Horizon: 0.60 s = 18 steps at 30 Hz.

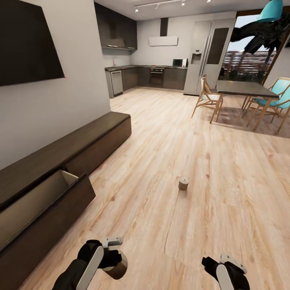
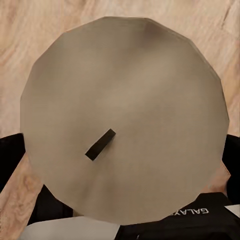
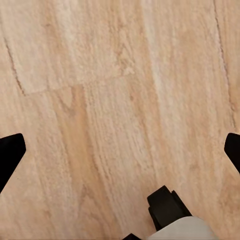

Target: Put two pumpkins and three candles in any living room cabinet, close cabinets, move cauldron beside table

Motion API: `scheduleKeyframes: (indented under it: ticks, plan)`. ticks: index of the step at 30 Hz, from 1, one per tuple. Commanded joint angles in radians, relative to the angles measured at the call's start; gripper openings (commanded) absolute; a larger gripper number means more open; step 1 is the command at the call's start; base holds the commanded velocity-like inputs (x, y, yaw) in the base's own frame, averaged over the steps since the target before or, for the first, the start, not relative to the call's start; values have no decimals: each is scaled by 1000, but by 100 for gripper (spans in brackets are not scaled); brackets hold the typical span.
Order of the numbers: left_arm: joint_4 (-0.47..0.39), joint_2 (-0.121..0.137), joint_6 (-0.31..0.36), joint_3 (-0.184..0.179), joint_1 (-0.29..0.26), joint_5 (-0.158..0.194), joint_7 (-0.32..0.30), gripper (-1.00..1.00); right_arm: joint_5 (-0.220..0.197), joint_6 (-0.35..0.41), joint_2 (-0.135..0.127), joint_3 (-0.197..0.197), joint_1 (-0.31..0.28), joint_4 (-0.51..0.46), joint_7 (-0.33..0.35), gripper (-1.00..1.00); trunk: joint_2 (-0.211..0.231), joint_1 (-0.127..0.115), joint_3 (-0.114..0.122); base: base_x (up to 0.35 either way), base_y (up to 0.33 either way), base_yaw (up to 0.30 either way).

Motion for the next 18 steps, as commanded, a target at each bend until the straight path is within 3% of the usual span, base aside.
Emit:
scheduleKeyframes:
  ticks: [1,12,18]
  plan:
    - [-1,1,2,-1,-1,12,10,-100,-11,2,0,-1,-1,1,-7,100,0,0,-1,346,0,-137]
    - [-1,0,-4,-1,-1,12,10,-100,-20,7,0,-20,-2,31,-1,100,0,0,-1,339,13,-259]
    - [0,0,-6,-1,-1,12,10,-100,-9,5,0,-35,-2,31,-1,100,0,0,-1,317,148,-61]
